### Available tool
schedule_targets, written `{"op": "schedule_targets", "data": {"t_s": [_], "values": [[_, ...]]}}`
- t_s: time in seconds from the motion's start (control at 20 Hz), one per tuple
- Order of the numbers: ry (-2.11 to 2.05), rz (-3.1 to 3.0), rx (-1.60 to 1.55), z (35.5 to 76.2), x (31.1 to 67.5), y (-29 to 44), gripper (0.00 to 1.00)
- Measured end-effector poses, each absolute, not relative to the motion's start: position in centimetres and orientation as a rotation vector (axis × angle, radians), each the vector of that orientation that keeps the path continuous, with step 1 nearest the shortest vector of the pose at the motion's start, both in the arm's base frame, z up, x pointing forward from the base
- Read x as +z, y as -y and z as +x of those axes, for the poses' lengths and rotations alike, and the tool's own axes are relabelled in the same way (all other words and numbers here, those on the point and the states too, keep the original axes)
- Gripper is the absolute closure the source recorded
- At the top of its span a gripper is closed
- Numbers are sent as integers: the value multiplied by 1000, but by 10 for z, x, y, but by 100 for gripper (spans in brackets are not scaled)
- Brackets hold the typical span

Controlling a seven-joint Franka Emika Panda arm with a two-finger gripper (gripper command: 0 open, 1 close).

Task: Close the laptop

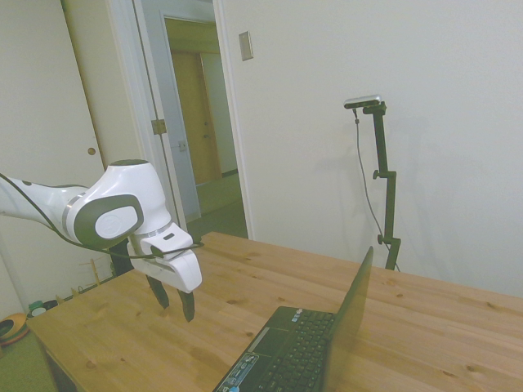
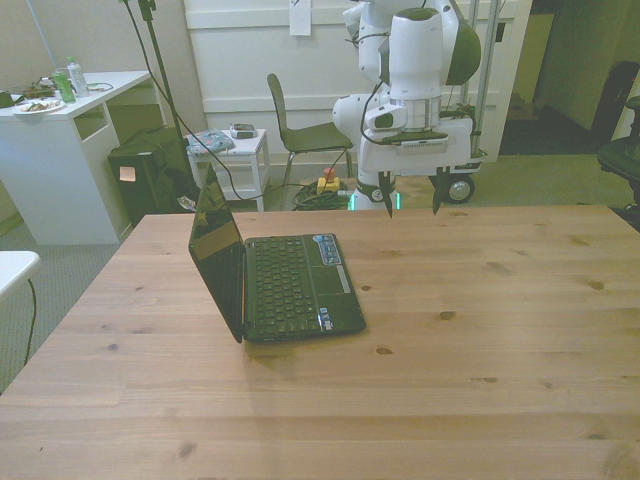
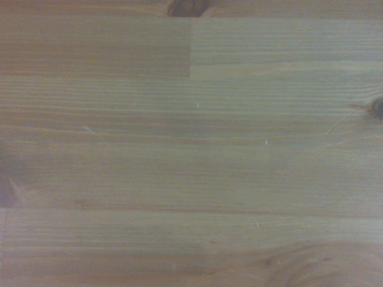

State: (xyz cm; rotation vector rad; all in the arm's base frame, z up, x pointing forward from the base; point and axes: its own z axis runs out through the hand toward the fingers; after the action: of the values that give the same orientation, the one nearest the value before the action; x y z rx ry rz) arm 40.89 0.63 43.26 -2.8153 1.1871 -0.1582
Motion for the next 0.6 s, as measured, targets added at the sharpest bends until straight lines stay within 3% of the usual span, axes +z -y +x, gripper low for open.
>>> {"op": "schedule_targets", "data": {"t_s": [0.25, 0.6], "values": [[-1301, -2818, -240, 414, 446, 19, 0], [-1545, -2638, -360, 409, 517, 115, 0]]}}
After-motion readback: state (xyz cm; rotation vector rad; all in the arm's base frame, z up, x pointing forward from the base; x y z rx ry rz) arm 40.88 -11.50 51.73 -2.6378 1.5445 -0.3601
